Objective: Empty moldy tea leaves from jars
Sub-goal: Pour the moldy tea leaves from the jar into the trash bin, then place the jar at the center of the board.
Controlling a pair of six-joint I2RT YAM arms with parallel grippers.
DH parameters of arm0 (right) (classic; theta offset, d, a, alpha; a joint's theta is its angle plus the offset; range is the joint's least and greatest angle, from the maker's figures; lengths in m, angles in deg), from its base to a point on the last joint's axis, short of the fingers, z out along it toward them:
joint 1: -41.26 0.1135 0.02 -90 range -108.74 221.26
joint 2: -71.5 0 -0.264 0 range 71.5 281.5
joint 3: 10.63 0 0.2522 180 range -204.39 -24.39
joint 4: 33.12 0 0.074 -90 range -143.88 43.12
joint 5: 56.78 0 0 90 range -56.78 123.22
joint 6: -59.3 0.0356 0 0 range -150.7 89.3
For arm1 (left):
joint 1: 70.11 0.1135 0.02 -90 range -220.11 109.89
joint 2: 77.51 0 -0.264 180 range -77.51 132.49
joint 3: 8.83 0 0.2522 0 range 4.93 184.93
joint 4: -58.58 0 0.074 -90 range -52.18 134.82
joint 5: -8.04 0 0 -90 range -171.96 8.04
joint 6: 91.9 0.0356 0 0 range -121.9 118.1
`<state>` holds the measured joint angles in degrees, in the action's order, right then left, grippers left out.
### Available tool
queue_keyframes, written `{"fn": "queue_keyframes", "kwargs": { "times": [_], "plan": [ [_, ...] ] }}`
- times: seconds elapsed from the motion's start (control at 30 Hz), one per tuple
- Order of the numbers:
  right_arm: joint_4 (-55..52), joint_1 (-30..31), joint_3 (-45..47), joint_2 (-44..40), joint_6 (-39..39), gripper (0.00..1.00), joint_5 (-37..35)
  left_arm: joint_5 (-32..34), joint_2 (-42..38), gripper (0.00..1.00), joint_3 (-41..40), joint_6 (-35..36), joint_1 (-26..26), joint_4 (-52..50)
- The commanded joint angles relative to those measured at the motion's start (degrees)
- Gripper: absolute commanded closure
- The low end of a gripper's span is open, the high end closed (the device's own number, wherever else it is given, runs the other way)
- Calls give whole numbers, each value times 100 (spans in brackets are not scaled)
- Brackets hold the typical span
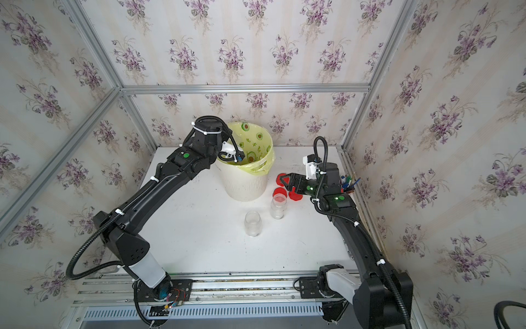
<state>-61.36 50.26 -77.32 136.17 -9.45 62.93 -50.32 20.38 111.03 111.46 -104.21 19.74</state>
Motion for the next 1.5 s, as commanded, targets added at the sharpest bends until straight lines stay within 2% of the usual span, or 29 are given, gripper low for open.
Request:
{"fn": "queue_keyframes", "kwargs": {
  "times": [0.0,0.1,0.27,0.33,0.57,0.63,0.83,1.1,1.47],
  "plan": [
    [100,4,-103,-18,28,8,53,-208,-97,25,11,195,-6,188],
    [192,5,-60,-44,71,8,25,-250,-164,25,-256,196,71,196],
    [149,4,-75,-4,81,8,103,-191,-191,25,-80,273,-14,266],
    [178,13,-51,-62,80,8,54,-259,-225,25,-63,74,-33,258],
    [271,6,-197,-78,133,10,187,-459,-229,27,-3,-1387,-25,349],
    [296,6,-394,-53,181,11,362,-743,-282,27,13,-2031,30,532],
    [1021,14,-685,15,763,18,1012,-1485,-518,27,-89,-3212,167,705],
    [1829,242,-1217,333,1215,24,1433,-2308,-1104,26,-708,-4102,313,926],
    [1980,1054,-2468,1269,1194,29,1181,-2650,-1533,26,-1287,-4396,317,1128]
  ]
}}
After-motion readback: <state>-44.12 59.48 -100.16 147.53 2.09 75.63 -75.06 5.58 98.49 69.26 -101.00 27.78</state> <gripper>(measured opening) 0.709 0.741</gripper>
